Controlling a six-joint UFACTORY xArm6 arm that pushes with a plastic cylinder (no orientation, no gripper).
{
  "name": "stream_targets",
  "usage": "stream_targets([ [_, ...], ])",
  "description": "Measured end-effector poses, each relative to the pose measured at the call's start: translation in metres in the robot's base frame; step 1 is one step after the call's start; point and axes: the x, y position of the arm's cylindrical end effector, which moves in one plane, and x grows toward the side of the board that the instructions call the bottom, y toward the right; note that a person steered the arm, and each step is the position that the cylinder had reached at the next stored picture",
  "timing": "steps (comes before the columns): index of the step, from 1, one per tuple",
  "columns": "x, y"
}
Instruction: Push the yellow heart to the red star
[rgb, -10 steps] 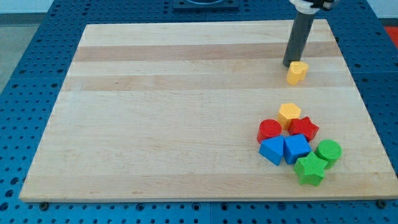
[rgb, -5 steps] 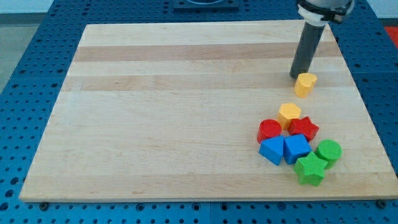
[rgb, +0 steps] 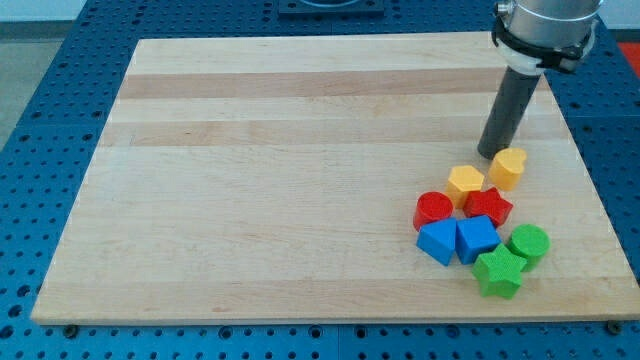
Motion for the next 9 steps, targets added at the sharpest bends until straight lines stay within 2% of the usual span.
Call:
stream_targets([
  [2, 0.008, 0.003],
  [4, 0.008, 0.044],
  [9, 0.031, 0.053],
])
